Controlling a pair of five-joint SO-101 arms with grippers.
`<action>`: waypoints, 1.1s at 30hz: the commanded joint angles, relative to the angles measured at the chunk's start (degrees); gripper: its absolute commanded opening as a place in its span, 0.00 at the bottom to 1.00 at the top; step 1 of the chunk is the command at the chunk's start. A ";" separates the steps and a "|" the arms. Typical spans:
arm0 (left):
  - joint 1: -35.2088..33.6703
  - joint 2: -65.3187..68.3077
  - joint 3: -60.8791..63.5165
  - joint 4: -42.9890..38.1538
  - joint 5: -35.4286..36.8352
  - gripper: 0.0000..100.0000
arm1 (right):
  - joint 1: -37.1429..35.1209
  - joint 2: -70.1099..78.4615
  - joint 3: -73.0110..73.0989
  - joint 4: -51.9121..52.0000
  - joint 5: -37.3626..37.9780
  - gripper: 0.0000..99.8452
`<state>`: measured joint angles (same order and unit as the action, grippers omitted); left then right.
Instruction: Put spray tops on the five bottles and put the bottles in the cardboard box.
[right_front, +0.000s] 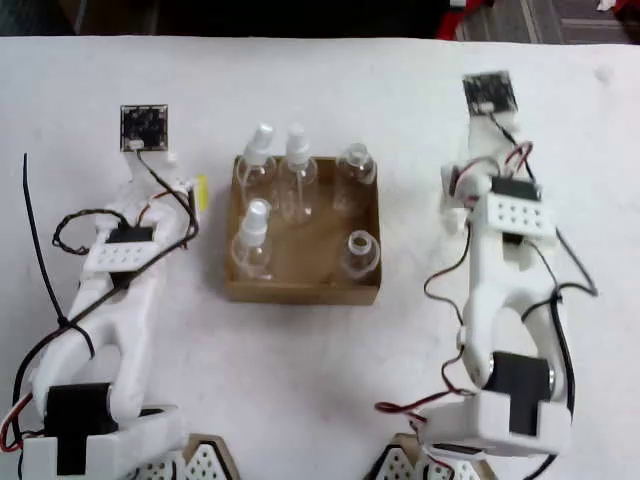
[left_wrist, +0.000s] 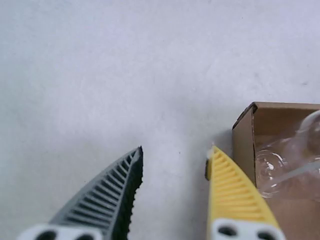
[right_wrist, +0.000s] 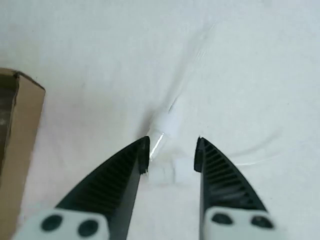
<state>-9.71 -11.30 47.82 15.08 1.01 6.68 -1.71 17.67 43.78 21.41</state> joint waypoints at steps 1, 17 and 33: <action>-0.22 -1.54 -0.35 -1.41 -0.44 0.20 | -1.89 5.05 -14.07 14.90 22.51 0.13; -0.13 -1.63 -0.44 -1.14 -0.44 0.20 | 3.74 20.97 -27.43 20.18 57.23 0.29; 0.92 -1.54 -0.26 -1.49 -3.16 0.20 | 1.71 38.90 -43.78 22.02 61.89 0.29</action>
<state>-9.71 -11.30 47.82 15.08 -1.01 9.76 36.62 -22.59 64.35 79.69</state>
